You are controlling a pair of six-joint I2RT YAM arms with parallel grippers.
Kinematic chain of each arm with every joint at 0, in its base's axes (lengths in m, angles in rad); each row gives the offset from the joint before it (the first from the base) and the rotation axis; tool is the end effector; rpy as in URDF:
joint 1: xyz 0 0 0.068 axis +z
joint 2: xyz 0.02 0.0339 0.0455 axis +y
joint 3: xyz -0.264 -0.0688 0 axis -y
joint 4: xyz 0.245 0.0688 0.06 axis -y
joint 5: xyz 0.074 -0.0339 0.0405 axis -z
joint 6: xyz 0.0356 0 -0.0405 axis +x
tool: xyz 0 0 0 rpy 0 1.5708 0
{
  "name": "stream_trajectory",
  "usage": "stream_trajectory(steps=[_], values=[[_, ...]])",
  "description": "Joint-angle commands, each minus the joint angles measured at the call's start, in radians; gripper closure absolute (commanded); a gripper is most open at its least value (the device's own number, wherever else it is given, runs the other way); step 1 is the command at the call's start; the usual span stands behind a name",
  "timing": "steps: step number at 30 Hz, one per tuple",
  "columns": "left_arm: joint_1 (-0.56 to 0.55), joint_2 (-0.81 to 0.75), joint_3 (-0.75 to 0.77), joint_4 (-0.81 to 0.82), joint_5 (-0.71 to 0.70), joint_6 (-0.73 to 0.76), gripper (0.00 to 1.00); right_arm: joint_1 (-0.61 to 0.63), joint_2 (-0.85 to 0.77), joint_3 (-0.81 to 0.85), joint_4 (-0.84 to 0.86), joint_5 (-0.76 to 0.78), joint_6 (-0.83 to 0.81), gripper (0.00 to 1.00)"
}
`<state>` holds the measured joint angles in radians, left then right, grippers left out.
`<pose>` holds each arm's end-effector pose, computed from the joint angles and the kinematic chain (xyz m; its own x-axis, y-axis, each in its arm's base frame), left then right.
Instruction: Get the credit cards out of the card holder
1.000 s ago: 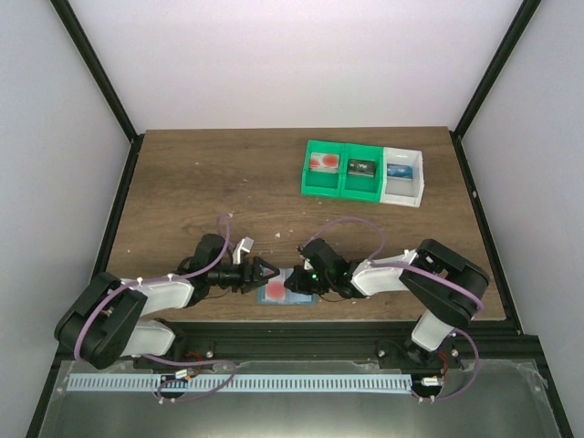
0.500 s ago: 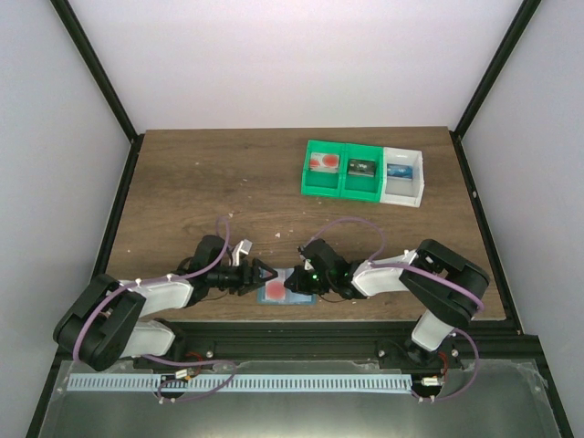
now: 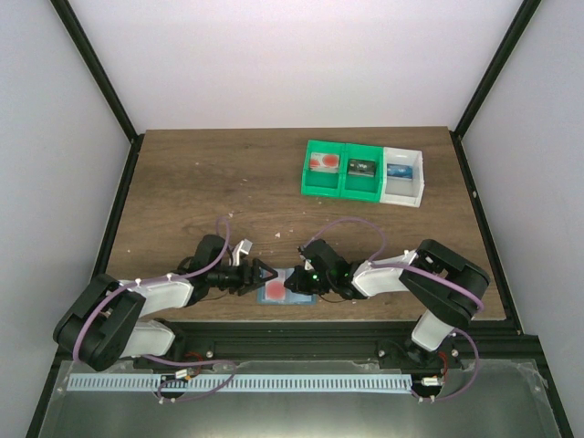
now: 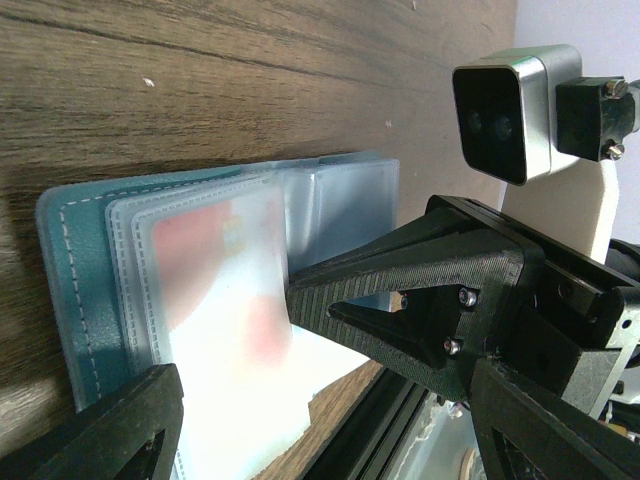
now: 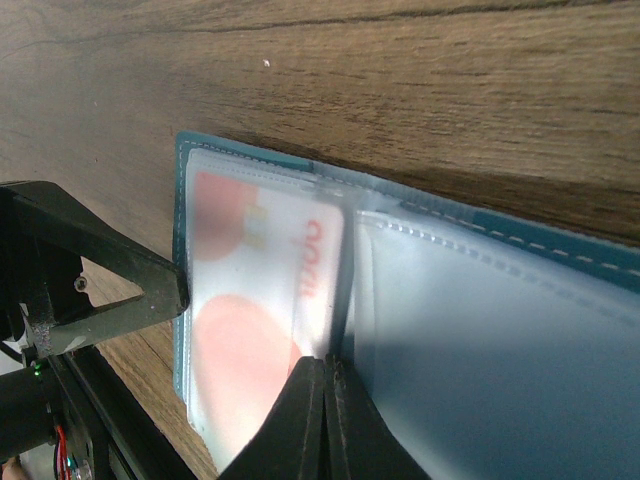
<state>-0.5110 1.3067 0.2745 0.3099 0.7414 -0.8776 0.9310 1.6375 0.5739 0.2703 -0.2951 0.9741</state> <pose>0.1657 -0.1205 0.1225 -0.9859 -0.0976 -0.1360 0.0693 0.5014 -0.8624 0.1618 0.2347 0.1149 -0.9748 0.0159 -0.2227 -0.1478 0.7019 0.6967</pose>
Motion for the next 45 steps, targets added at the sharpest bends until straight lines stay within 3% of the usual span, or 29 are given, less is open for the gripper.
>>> stream_trajectory(steps=[1,10,28,45], values=[[0.003,-0.001,0.026,-0.044,-0.014,0.022,0.19,0.011,0.018,-0.017,-0.080,0.036,-0.003,0.99],[0.004,-0.047,0.035,-0.085,-0.029,0.020,0.19,0.010,0.022,-0.013,-0.079,0.036,-0.003,1.00],[-0.001,0.010,0.001,0.003,-0.007,-0.012,0.19,0.011,0.020,-0.018,-0.069,0.037,-0.001,1.00],[-0.003,0.015,0.011,-0.047,-0.029,0.011,0.19,0.010,0.021,-0.020,-0.064,0.036,0.000,0.99]])
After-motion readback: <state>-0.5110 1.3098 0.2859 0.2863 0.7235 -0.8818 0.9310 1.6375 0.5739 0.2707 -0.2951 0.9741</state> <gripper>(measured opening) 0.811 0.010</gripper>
